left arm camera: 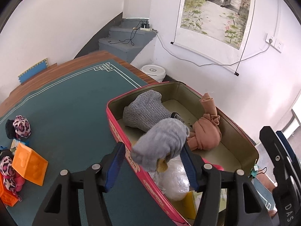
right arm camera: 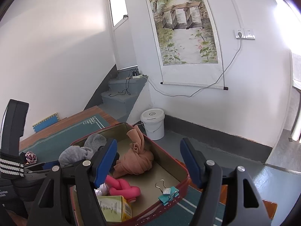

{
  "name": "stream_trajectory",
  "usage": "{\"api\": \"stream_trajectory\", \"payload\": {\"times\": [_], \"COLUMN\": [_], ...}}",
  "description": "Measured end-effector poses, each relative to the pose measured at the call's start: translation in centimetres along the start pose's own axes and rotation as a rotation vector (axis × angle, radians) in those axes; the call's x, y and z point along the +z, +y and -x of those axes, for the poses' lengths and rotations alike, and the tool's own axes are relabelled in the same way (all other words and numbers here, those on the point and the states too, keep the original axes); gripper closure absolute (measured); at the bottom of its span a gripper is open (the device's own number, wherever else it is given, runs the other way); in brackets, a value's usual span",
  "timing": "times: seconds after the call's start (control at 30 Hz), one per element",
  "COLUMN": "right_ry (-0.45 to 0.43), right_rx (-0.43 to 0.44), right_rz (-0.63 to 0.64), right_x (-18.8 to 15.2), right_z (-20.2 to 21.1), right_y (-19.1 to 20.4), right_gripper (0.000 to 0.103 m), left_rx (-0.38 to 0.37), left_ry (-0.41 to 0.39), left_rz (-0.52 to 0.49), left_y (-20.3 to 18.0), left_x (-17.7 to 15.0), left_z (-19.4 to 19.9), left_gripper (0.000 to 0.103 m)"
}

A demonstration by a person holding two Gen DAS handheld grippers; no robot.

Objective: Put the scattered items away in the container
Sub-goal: 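Carry the grey sock into the red tin and open the left gripper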

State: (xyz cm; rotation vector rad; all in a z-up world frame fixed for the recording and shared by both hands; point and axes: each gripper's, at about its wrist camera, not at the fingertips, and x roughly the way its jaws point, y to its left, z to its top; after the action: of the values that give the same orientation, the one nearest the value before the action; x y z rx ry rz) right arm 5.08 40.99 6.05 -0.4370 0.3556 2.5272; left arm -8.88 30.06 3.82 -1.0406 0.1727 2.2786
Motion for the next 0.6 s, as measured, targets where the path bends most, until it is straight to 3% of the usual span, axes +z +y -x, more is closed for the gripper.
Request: {"api": "stream_trajectory", "payload": {"times": [0.37,0.6], "right_ry": [-0.002,-0.031], "right_rx": [0.0,0.036], "right_rz": [0.015,0.06], "right_x": [-0.1,-0.4], "right_z": [-0.2,0.3], "right_y": [0.2,1.3], "right_gripper": [0.03,0.03], "left_rx": [0.024,0.097], "left_ry": [-0.026,-0.033], "left_rz": [0.048,0.087], "left_y": [1.8,4.8], "left_x": [-0.5,-2.1], "left_z": [1.7,3.5], "left_gripper": [0.041,0.041]}}
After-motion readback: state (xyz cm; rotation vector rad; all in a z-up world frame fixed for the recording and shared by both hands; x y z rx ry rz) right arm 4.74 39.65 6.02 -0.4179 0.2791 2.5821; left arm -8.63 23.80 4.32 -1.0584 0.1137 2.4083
